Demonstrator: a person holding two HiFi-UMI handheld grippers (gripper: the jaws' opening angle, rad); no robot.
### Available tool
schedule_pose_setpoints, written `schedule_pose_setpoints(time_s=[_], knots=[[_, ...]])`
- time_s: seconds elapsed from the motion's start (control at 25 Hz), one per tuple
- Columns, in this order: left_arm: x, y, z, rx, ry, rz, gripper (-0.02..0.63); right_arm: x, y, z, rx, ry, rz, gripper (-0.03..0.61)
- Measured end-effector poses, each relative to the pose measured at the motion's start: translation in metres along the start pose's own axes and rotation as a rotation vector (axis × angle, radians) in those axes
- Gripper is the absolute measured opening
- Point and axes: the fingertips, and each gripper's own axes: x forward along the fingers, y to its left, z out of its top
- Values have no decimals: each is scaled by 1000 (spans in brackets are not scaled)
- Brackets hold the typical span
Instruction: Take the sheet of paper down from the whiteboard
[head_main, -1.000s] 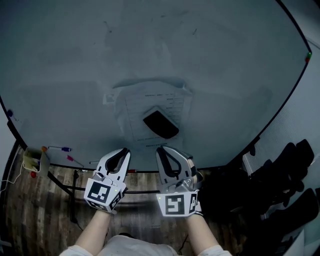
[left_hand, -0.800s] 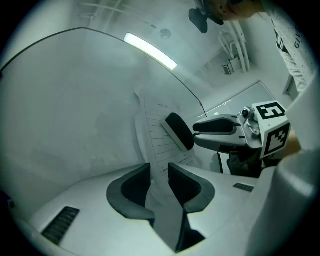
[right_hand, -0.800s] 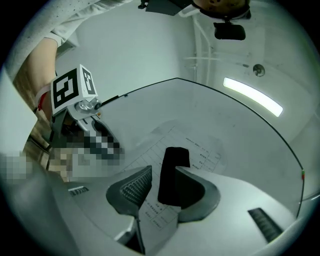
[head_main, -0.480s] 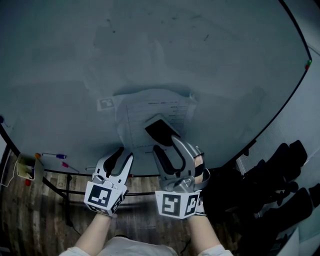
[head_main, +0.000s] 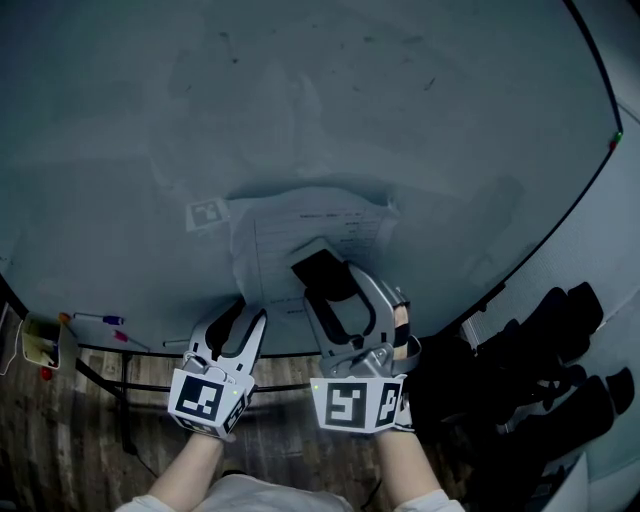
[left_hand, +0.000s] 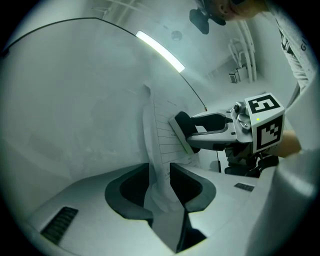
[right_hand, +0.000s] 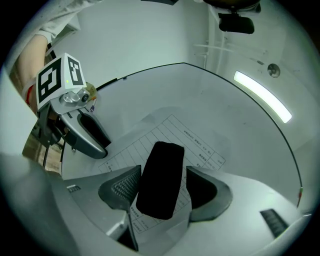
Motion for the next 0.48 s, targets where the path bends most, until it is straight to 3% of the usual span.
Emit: schedule_pose_setpoints(time_s=[0.48], knots=[[5, 1, 1, -37, -21, -28, 127, 14, 2, -2, 0, 62, 41, 268]])
